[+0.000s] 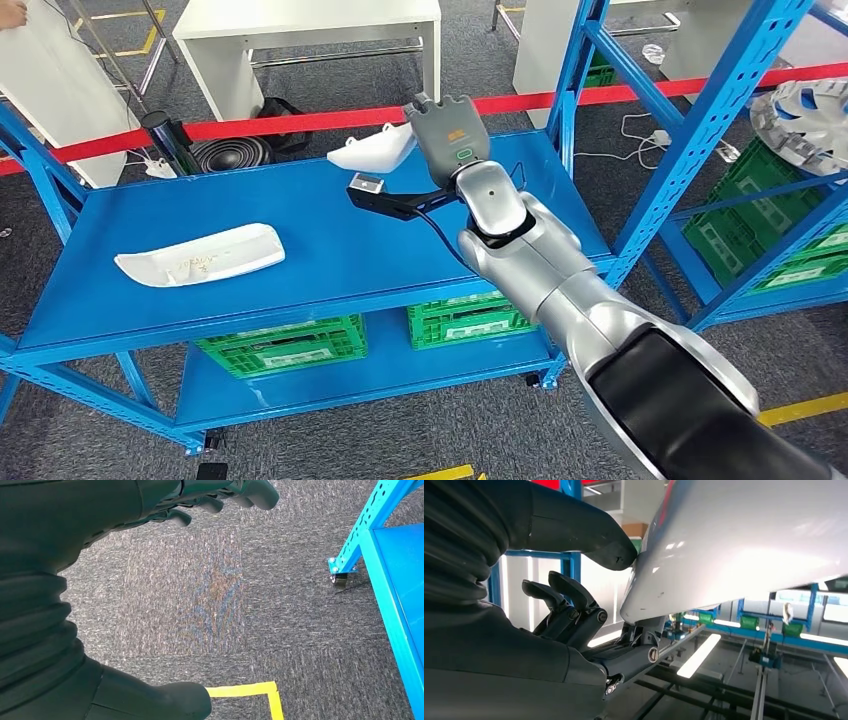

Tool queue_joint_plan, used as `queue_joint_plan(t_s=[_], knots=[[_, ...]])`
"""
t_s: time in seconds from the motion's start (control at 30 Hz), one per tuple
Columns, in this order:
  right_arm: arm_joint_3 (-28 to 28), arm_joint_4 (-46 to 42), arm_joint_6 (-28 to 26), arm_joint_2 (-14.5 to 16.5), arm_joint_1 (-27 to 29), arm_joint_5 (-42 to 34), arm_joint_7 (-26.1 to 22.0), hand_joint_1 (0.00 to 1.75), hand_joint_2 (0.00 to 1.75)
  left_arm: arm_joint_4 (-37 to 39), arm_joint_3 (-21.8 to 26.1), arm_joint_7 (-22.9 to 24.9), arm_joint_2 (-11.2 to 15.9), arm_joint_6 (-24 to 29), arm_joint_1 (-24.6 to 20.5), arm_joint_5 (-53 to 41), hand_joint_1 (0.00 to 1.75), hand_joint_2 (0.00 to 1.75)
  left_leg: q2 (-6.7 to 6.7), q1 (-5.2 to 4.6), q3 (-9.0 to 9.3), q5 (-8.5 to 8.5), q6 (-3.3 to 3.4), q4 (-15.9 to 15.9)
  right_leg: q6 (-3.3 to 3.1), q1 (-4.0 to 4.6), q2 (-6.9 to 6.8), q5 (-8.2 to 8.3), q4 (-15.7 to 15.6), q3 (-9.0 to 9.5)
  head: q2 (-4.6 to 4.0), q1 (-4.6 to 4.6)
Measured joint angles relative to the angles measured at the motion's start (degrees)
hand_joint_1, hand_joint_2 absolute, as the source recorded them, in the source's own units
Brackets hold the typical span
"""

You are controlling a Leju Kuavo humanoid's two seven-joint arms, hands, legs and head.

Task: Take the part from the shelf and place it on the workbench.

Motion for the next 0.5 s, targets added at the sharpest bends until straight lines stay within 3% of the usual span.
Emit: queue_joint_plan(t_s=[0.5], knots=[[-0.5, 3.4, 4.0, -4.3, 9.0, -1.1, 1.0, 1.75, 1.75, 0.0, -0.5, -4.3, 1.2, -3.6, 1.1, -0.9, 0.0, 1.75, -0.03, 0.0, -0.02, -0.04, 0.05, 0.0, 0.01, -0.01, -0.04, -0.01, 0.0, 0.01, 0.0, 0.01]])
